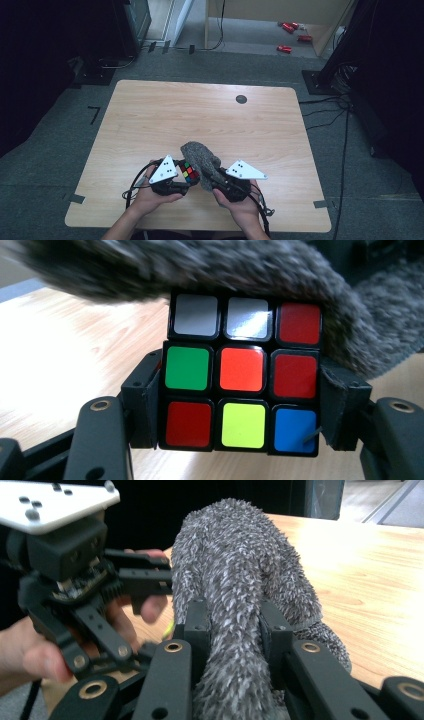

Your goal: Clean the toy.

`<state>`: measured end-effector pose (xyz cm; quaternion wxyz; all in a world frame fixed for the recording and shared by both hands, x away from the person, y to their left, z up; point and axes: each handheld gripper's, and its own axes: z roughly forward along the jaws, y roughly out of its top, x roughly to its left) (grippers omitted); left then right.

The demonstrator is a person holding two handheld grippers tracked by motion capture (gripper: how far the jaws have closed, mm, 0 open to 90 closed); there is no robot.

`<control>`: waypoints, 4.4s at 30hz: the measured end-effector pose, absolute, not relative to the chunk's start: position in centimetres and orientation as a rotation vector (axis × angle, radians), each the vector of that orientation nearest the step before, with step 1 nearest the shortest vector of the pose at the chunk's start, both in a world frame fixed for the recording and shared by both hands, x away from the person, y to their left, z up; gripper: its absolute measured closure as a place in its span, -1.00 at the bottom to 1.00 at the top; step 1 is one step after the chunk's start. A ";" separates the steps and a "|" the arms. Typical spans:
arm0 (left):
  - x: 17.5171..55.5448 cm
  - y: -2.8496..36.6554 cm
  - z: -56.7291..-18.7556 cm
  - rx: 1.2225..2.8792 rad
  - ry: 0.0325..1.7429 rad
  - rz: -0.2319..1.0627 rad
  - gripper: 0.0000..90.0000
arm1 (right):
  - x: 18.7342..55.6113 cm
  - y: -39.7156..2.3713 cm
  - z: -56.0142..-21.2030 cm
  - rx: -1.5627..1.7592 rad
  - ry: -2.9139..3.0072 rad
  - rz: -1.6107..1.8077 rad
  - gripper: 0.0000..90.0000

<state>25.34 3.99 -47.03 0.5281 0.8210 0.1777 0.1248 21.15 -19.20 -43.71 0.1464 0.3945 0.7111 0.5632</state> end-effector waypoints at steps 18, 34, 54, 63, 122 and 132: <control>25.3 3.7 -47.1 1.975 0.430 0.302 -0.24 | 20.9 -19.0 -43.5 1.125 2.049 1.614 0.63; 25.5 5.0 -46.1 1.915 0.440 0.334 -0.24 | 22.1 -20.5 -45.0 1.202 2.009 1.574 0.62; 25.4 5.0 -46.1 1.910 0.400 0.319 -0.24 | 22.0 -20.5 -44.8 1.180 2.013 1.650 0.61; 25.4 4.6 -46.5 1.935 0.390 0.307 -0.24 | 21.5 -20.1 -43.9 1.139 2.023 1.676 0.61; 26.9 7.5 -45.5 1.724 0.519 0.158 -0.24 | 22.4 -18.5 -47.3 1.015 2.188 1.554 0.62; 26.8 7.6 -45.3 1.710 0.526 0.154 -0.24 | 22.3 -17.9 -47.7 1.022 2.214 1.563 0.61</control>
